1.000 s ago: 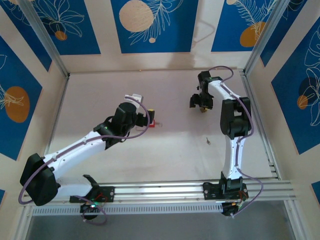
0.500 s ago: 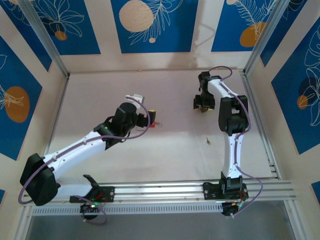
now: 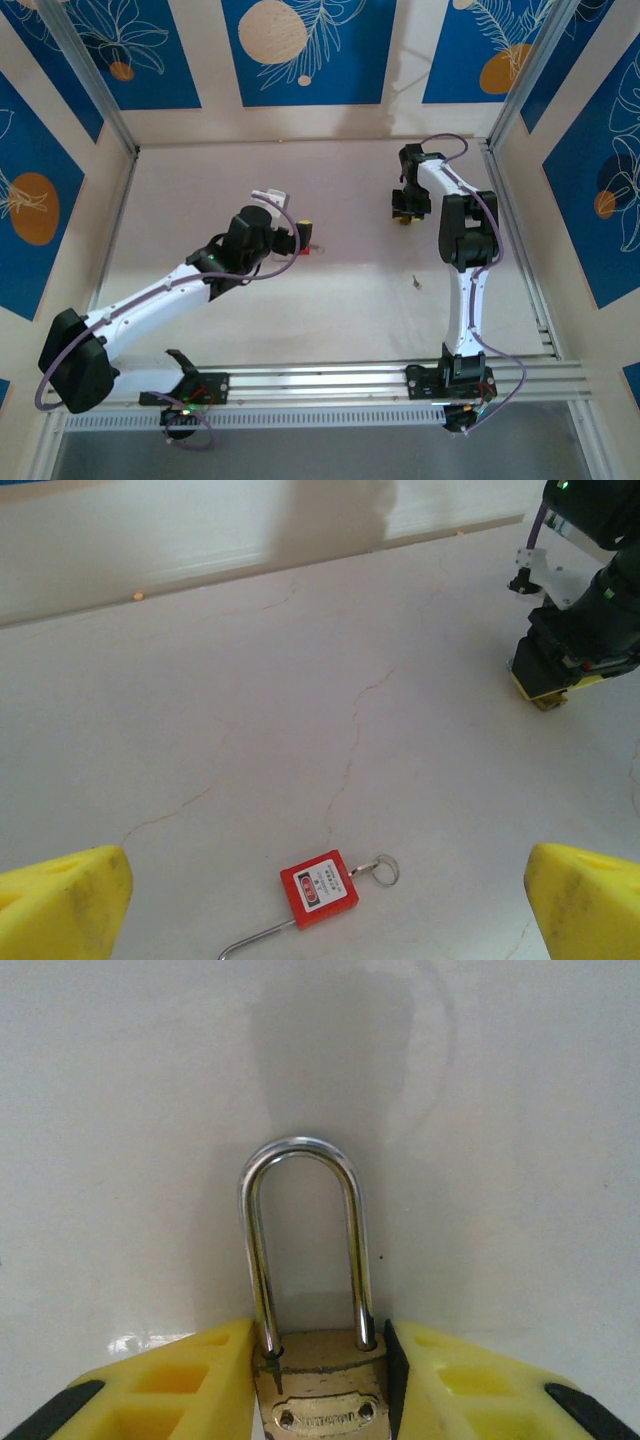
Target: Unlock with the key
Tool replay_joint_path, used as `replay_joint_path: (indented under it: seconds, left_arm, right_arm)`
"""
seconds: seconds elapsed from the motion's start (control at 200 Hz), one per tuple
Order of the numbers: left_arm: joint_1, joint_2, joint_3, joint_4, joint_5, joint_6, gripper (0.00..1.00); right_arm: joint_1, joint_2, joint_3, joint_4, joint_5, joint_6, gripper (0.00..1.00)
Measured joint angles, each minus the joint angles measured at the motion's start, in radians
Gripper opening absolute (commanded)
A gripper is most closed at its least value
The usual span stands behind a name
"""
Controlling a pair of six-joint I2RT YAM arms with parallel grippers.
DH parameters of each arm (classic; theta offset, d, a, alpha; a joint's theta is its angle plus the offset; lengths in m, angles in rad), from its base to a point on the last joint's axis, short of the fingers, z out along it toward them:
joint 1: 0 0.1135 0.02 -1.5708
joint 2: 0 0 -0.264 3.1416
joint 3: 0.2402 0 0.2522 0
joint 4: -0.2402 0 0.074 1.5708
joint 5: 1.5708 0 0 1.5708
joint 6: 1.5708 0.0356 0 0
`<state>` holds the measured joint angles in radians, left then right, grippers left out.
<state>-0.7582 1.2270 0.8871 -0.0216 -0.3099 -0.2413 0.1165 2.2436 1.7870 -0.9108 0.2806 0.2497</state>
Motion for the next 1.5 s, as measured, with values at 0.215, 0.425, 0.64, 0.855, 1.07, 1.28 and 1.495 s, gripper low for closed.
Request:
replay_joint_path:
  seconds: [0.215,0.425,0.64,0.855,1.07,1.28,1.495]
  left_arm:
    - [-0.002,-0.008,0.0,0.007,0.004,0.013,1.0]
    - [-0.003,-0.008,0.0,0.007,0.003,0.016,1.0]
    - [-0.003,-0.008,0.0,0.008,0.003,0.034,1.0]
    - [-0.003,-0.008,-0.002,0.016,-0.018,0.06,1.0]
    - [-0.003,-0.008,-0.008,0.041,-0.085,0.124,1.0]
    - [-0.003,0.017,-0.013,0.051,-0.127,0.166,1.0]
    - [-0.003,0.021,-0.024,0.074,-0.148,0.174,1.0]
  right_arm:
    - [0.011,-0.001,-0.001,0.0,-0.019,0.018,0.45]
    - [0.014,-0.005,-0.002,0.003,-0.018,0.018,0.3]
    - [0.023,-0.041,-0.052,0.032,-0.015,0.017,0.29]
    - [0.075,-0.109,-0.141,0.075,-0.005,0.013,0.29]
    - [0.169,-0.16,-0.214,0.112,0.0,0.006,0.29]
    - [0.25,-0.268,-0.335,0.142,-0.003,0.007,0.31]
    - [0.37,-0.399,-0.449,0.174,0.001,0.022,0.31]
